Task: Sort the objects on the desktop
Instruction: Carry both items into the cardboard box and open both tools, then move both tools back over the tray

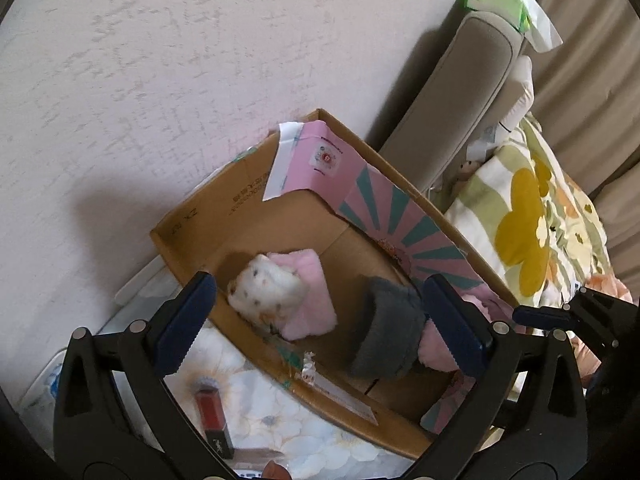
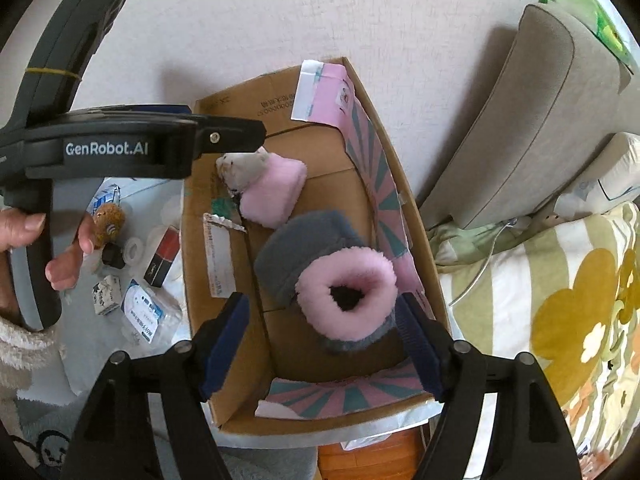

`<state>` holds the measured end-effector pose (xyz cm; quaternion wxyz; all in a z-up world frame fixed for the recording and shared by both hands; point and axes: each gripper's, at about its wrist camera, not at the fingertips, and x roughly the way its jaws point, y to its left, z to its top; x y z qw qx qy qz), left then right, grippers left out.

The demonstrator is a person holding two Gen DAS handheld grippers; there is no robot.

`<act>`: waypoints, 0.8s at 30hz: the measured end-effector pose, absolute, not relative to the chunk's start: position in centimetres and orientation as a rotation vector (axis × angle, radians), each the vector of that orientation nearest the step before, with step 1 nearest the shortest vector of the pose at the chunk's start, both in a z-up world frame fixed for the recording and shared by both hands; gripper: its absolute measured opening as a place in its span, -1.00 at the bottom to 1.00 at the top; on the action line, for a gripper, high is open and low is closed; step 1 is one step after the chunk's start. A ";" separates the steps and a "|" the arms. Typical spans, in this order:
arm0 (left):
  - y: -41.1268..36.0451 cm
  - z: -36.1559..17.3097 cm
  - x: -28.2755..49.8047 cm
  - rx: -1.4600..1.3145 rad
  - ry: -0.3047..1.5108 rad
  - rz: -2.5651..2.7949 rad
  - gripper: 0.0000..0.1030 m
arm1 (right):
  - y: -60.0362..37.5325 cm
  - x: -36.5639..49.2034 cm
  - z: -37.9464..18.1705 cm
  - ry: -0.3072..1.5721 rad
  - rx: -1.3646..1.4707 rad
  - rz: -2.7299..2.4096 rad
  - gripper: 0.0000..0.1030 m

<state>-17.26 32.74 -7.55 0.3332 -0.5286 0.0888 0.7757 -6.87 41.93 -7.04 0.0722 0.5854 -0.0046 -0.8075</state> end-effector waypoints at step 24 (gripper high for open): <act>23.6 -2.8 -14.0 -1.358 0.168 2.127 0.99 | 38.3 -5.1 -3.5 0.086 1.646 -2.459 0.38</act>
